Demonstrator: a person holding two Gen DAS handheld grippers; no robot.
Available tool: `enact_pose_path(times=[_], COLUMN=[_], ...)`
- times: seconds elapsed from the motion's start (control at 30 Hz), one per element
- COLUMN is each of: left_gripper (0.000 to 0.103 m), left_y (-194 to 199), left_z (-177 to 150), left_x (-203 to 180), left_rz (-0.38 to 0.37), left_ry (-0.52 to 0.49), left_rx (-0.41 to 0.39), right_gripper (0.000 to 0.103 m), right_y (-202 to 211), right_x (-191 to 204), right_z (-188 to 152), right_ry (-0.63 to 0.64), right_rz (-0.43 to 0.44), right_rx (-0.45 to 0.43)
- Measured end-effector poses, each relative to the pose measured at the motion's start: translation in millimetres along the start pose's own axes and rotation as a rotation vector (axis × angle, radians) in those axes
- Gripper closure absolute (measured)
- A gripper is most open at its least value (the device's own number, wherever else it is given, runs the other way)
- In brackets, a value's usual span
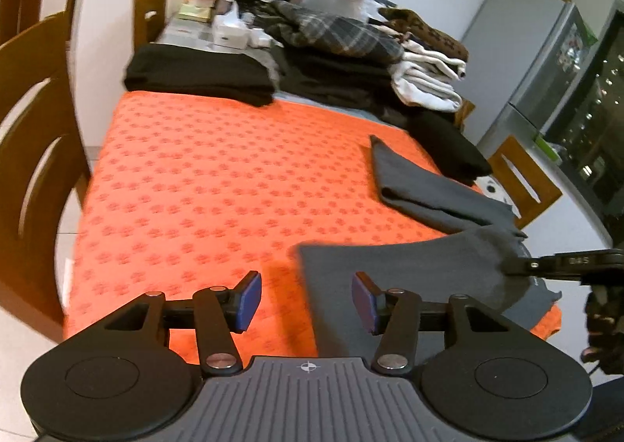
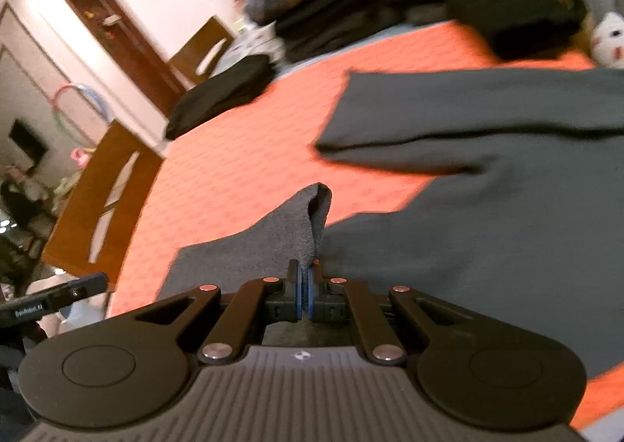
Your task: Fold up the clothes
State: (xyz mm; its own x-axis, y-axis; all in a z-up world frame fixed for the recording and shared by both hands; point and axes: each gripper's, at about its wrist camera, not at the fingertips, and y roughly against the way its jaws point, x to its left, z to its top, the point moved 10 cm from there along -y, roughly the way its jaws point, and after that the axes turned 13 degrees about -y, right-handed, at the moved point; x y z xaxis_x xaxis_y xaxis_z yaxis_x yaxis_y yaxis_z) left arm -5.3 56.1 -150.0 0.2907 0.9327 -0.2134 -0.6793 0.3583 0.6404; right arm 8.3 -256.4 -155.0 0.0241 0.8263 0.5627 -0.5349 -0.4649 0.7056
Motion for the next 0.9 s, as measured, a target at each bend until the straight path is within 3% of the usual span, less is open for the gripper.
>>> enact_pose_path(times=[0.2,0.47,0.9], left_gripper=[0.046,0.046,0.046], left_y=[-31.2,-73.3,-110.9], left_z=[13.0,17.3,6.9], left_x=[-42.8,-97.5,-143.8], left_rz=[-0.033,-0.017,0.065], left_ry=[-0.012,-0.002,-0.051], left_rx=[0.018,0.055,0.131], right_gripper=[0.099,0.099,0.099], right_y=[53.6,95.6,90.8], right_x=[-82.2,-182.9,-289.6], right_z=[37.7,74.1,89.2], right_ry=[-0.063,-0.105,-0.160], right_rz=[-0.105,-0.198,-0.245], right_rx=[-0.065,-0.091,-0.030])
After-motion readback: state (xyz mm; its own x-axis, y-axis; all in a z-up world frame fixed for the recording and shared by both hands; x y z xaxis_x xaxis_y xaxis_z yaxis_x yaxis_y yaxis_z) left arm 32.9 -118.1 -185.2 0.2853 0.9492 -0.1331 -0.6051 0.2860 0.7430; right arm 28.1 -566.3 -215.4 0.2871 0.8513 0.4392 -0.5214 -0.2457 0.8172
